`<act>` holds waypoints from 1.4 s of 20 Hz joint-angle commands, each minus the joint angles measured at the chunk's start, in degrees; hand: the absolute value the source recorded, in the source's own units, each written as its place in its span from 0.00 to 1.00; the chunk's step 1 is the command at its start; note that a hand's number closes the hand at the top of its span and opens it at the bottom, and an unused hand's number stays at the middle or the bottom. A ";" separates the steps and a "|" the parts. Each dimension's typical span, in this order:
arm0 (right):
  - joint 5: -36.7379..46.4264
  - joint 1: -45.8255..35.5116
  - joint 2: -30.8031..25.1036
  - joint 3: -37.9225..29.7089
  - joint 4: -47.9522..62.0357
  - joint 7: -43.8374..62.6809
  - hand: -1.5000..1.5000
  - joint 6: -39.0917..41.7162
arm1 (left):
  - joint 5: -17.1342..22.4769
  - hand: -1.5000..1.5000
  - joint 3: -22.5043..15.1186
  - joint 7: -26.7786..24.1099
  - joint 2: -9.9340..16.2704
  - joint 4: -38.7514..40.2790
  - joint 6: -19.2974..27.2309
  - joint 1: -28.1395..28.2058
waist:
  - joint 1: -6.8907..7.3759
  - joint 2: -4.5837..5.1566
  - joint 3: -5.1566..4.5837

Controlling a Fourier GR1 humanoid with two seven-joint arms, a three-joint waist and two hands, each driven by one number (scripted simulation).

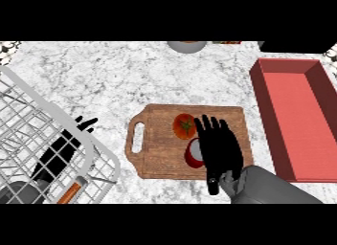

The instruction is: Pick the can from the cutting board and place it in the cardboard box

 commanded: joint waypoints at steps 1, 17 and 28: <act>0.38 0.47 1.15 -0.52 2.76 2.67 0.00 0.13 | -6.24 0.50 3.69 -6.32 4.45 -4.79 1.16 -10.43 | -0.99 -0.97 1.90; 9.20 -5.66 3.67 -0.22 7.63 -5.23 1.00 -4.69 | -5.69 0.50 1.33 -5.88 4.20 -6.18 4.64 -11.44 | -0.39 -0.76 2.06; 10.01 -16.99 3.25 -18.53 26.95 -6.97 1.00 -17.13 | -5.62 0.50 -0.51 -7.49 3.21 -4.91 4.37 -13.66 | 2.73 0.85 2.02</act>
